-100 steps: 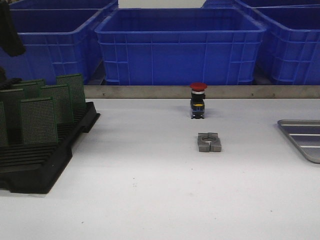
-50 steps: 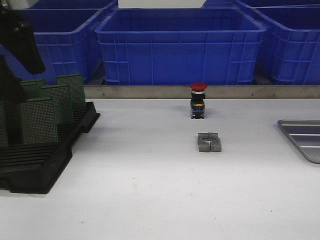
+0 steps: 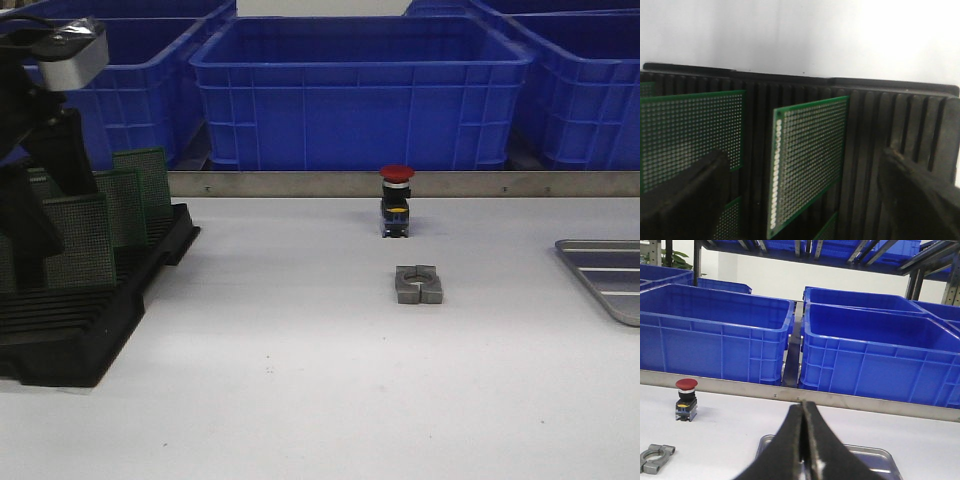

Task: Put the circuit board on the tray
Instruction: 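Lower the left gripper onto a green board in the black rack and grasp it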

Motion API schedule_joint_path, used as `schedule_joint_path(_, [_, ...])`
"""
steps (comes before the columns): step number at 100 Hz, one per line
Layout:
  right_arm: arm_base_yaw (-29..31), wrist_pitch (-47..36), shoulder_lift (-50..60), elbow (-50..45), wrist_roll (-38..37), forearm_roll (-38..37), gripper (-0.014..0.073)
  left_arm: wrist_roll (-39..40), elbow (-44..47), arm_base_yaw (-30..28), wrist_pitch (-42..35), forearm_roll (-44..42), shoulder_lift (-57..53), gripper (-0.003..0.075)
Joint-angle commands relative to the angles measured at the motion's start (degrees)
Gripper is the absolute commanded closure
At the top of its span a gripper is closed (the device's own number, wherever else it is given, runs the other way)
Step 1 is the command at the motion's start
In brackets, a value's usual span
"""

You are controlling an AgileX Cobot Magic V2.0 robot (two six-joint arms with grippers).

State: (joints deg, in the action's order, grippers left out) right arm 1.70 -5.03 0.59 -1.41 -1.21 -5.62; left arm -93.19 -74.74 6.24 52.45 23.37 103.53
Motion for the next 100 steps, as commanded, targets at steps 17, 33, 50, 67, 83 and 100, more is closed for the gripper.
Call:
schedule_joint_path(17, [-0.10,-4.78,1.25,0.73,0.04,-0.67,0.0662,0.08,-1.64,0.40,-0.31,2.53,-0.64,0.0154])
schedule_joint_path(33, [-0.10,-4.78,1.25,0.73,0.04,-0.67,0.0662,0.08,-1.64,0.40,-0.31,2.91,-0.64,0.0160])
schedule_joint_path(50, [-0.10,-4.78,1.25,0.73,0.04,-0.67,0.0662,0.08,-1.64,0.40,-0.42,2.91,-0.64,0.0358])
schedule_joint_path(67, [-0.10,-4.78,1.25,0.73,0.04,-0.67,0.0662,0.08,-1.64,0.40,-1.21,2.94,-0.64,0.0647])
schedule_joint_path(83, [-0.10,-4.78,1.25,0.73,0.04,-0.67,0.0662,0.08,-2.11,0.40,-1.63,2.94,-0.64,0.0738])
schedule_joint_path(100, [-0.10,-4.78,1.25,0.73,0.04,-0.67,0.0662,0.08,-5.62,0.40,5.39,2.94,-0.64,0.0738])
